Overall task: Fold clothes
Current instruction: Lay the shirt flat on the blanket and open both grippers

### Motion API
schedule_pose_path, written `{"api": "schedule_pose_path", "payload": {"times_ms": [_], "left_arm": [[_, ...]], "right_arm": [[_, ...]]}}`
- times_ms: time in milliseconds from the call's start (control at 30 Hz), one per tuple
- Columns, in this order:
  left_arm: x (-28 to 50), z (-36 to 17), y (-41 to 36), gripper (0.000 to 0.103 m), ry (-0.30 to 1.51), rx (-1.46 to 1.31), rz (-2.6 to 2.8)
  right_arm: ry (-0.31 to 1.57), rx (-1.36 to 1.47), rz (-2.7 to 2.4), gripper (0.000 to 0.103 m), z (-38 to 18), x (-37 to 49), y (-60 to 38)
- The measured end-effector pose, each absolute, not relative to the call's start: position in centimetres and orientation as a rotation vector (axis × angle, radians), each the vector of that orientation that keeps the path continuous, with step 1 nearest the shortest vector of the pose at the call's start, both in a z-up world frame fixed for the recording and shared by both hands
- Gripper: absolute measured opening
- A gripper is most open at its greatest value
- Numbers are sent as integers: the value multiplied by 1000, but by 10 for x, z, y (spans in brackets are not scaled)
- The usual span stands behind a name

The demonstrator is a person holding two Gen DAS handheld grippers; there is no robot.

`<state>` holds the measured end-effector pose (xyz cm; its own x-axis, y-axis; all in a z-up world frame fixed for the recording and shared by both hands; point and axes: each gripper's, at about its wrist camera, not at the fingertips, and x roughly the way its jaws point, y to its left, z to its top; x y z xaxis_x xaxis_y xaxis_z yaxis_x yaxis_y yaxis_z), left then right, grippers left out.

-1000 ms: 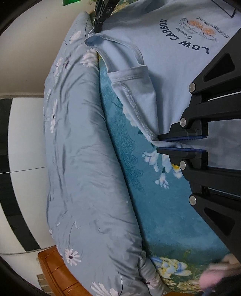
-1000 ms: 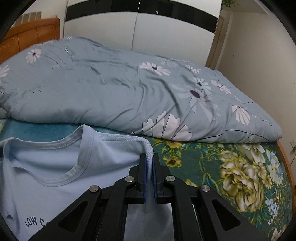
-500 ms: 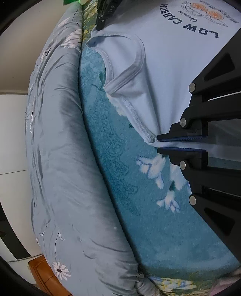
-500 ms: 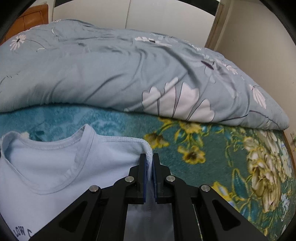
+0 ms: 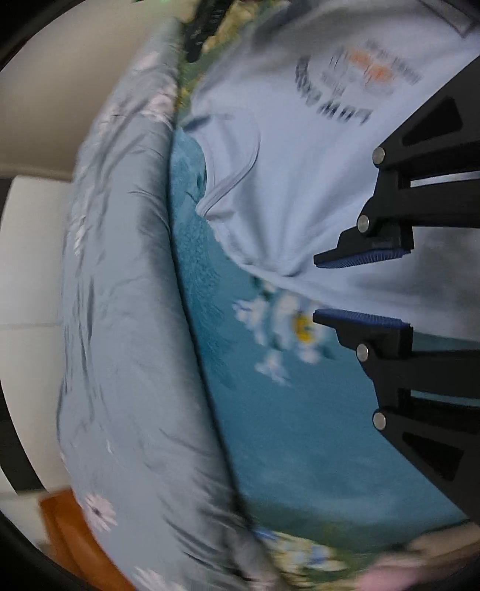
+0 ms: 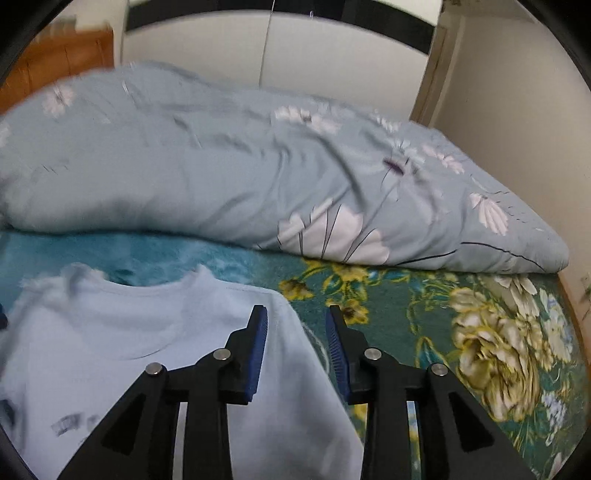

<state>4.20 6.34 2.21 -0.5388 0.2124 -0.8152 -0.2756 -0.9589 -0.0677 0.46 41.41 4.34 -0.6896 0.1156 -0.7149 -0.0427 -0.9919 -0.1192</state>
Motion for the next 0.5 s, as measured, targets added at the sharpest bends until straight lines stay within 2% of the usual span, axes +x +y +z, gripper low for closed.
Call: {"api": "schedule_pose_path", "payload": {"times_ms": [67,133,233,333,500], "left_arm": [[76,26,43,38,70,-1306,2557],[112,27,27,41,87,-1299,2593],[155,14,1,41,93,-1383,2612],[186,-6,-17,41,25,-1482,2567],[218,-23,-23,38,-77,-1535,2549]], "right_arm": [[-114,-1148,2892,42,57,42,415],[-121,-1125,2945,45,62,82,417],[-104,-1098,2976,48,65,149,430],[-49,-1093,2957,49,64,196,446],[31,-1089,2924,49,63,240,469]]}}
